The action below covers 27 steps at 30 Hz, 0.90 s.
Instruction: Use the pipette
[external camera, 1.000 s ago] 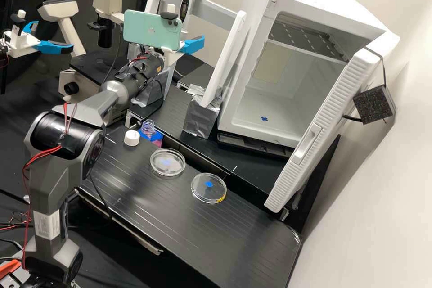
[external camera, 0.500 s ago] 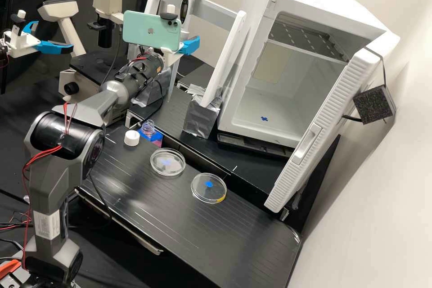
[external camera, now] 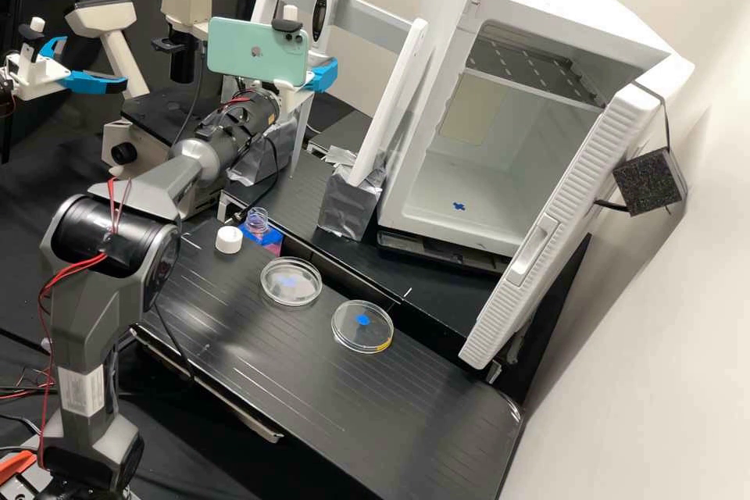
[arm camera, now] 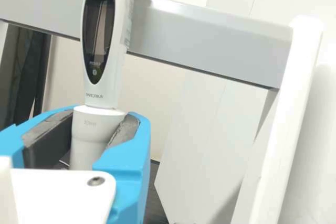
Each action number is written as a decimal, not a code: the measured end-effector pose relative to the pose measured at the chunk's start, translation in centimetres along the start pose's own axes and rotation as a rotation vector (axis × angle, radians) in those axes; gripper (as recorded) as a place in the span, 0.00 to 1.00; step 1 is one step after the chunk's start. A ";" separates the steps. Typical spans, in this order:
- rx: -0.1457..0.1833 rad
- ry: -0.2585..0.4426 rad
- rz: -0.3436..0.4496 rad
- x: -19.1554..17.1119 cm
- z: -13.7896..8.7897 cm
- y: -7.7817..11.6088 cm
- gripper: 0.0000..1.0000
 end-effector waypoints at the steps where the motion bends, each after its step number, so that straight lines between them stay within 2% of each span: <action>1: 0.000 -0.001 0.000 0.0 0.0 0.0 0.00; 8: 0.005 0.001 -0.003 -0.1 -0.3 -0.2 0.00; 12: 0.019 0.003 0.000 -0.3 -0.6 0.0 0.00; 24: 0.021 0.019 -0.004 -1.0 -1.3 0.6 0.00; 27: 0.039 0.020 -0.003 -1.0 -1.3 0.7 0.00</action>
